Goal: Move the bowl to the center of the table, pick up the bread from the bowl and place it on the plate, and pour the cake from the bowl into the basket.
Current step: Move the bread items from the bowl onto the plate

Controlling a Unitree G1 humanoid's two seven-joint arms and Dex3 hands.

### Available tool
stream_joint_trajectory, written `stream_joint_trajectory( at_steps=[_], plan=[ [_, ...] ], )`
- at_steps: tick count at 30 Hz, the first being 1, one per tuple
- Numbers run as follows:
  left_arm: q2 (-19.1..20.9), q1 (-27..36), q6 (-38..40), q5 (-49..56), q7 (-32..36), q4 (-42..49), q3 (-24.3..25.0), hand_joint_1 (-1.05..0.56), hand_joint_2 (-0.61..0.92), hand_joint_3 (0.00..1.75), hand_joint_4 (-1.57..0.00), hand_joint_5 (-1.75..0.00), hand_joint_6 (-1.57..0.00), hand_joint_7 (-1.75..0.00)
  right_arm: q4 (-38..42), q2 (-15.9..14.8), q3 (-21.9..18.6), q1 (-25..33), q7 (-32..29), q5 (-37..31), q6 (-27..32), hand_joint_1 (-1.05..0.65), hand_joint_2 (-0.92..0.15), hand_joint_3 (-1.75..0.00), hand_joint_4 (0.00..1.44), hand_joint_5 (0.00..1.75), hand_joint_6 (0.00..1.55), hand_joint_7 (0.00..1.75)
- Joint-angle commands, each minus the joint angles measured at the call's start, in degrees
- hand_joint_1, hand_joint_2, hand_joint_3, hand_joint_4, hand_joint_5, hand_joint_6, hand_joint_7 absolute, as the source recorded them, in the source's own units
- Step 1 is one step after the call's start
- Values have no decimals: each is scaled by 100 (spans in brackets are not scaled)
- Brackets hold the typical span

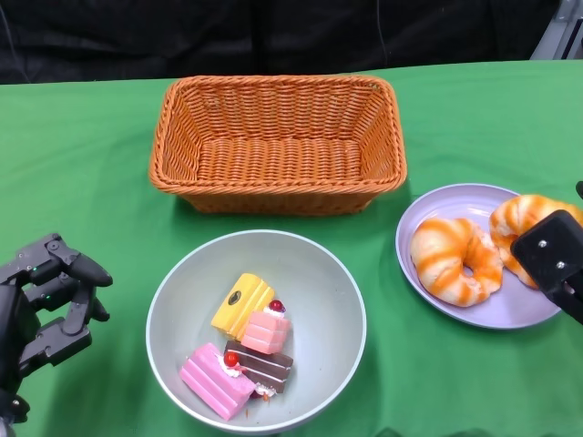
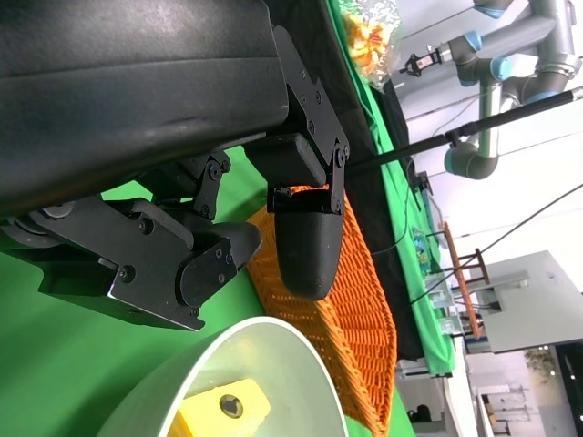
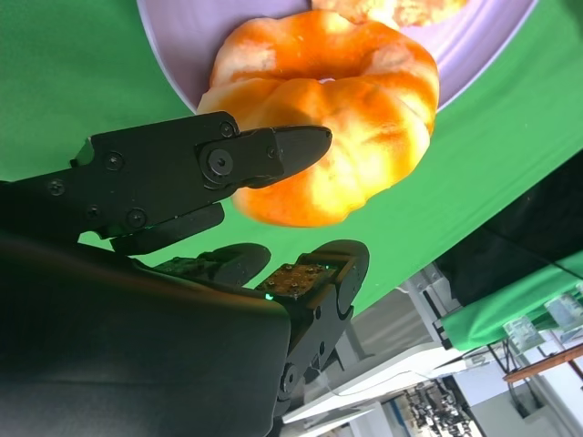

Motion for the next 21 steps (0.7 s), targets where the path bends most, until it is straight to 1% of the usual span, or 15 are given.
stream_joint_trajectory(
  at_steps=[1,6,10,14,21],
  plan=[
    [97,16,39,-80,-31,-114,32,4,70,92,-74,-163,-77,-128,64,-100,54,118,-22,-128,62,-43,-92,-6,28,0,42,0],
    [114,15,53,-86,-65,-114,22,3,70,92,-75,-162,-77,-128,155,-109,79,122,-137,-197,-78,-41,-92,-4,24,0,38,0],
    [117,30,107,-107,-91,-151,11,4,70,91,-74,-162,-77,-128,259,-118,68,112,-208,-212,-174,-43,-92,-5,23,0,35,0],
    [119,11,107,-103,-103,-107,23,4,70,90,-74,-163,-77,-128,373,-101,43,98,-360,-210,-343,-43,-92,-4,24,1,36,0],
    [109,8,97,-104,-116,-94,18,5,70,91,-74,-164,-77,-130,446,-32,-185,89,-510,80,-682,-41,-92,-6,27,2,38,1]
  ],
)
